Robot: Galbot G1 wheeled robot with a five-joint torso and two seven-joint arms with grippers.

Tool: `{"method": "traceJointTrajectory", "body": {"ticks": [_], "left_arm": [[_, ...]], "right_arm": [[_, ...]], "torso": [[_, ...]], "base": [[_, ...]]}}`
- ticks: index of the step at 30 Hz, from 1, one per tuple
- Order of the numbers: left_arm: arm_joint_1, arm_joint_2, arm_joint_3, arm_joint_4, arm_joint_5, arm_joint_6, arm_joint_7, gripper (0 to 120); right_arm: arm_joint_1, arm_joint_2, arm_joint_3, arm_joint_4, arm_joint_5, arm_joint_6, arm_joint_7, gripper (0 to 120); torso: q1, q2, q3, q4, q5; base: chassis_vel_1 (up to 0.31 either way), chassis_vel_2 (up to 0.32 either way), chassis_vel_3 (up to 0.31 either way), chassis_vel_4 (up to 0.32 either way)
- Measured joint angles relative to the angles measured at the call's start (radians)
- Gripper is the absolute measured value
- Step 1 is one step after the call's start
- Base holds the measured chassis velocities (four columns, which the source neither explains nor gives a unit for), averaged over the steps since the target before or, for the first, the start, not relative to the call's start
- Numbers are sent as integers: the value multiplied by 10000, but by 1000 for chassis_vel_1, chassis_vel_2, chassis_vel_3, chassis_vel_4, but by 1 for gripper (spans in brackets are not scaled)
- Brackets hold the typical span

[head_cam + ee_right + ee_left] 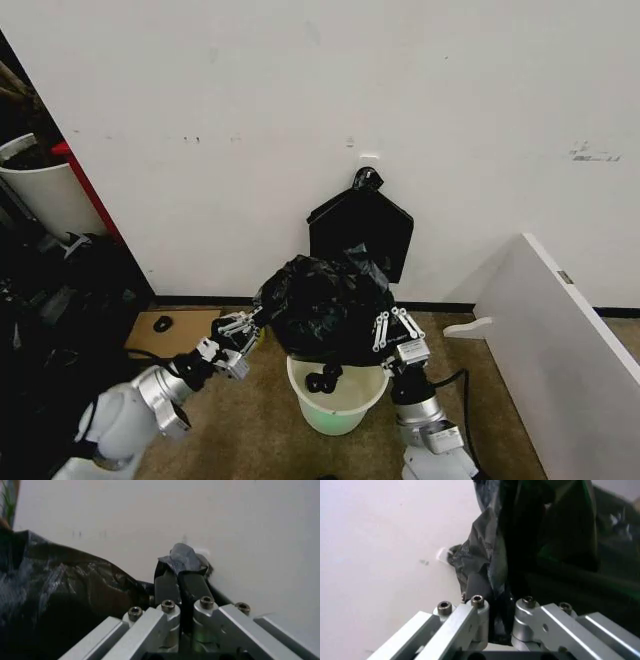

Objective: Place the garbage bag over the trash bin.

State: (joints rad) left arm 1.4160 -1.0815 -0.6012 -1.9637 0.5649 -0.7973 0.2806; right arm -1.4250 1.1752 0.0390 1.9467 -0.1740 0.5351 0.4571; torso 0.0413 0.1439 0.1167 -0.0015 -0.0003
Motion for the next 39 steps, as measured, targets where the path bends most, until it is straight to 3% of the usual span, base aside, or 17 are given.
{"method": "traceJointTrajectory", "body": {"ticks": [9, 15, 21, 32, 39], "left_arm": [[19, -781, 674, 627, 235, -243, -273, 0], [-230, -966, 841, 714, 295, -251, -408, 0], [-313, -1106, 989, 1364, 274, -251, -416, 0], [-788, -1930, 1338, 2934, -49, -256, -496, 0], [-830, -2148, 1660, 3261, -16, -258, -295, 0]], "right_arm": [[24, 43, 104, -463, -336, 156, 134, 0], [70, 35, 244, -447, -588, 104, 299, 0], [20, 12, 260, -967, -730, 190, 461, 0], [235, 58, 463, -1975, -754, 513, 614, 0], [178, 59, 482, -2179, -790, 705, 620, 0]], "torso": [[0, 0, 0, 0, -2], [0, 0, 0, -3, 0], [0, 0, 0, 1, 0], [0, 0, 0, 0, -1], [0, 0, 0, -1, -2]], "base": [[0, 0, 0, 0], [0, 0, 0, 0], [0, 0, 0, 0], [0, 0, 0, 0], [0, 0, 0, 0]]}}
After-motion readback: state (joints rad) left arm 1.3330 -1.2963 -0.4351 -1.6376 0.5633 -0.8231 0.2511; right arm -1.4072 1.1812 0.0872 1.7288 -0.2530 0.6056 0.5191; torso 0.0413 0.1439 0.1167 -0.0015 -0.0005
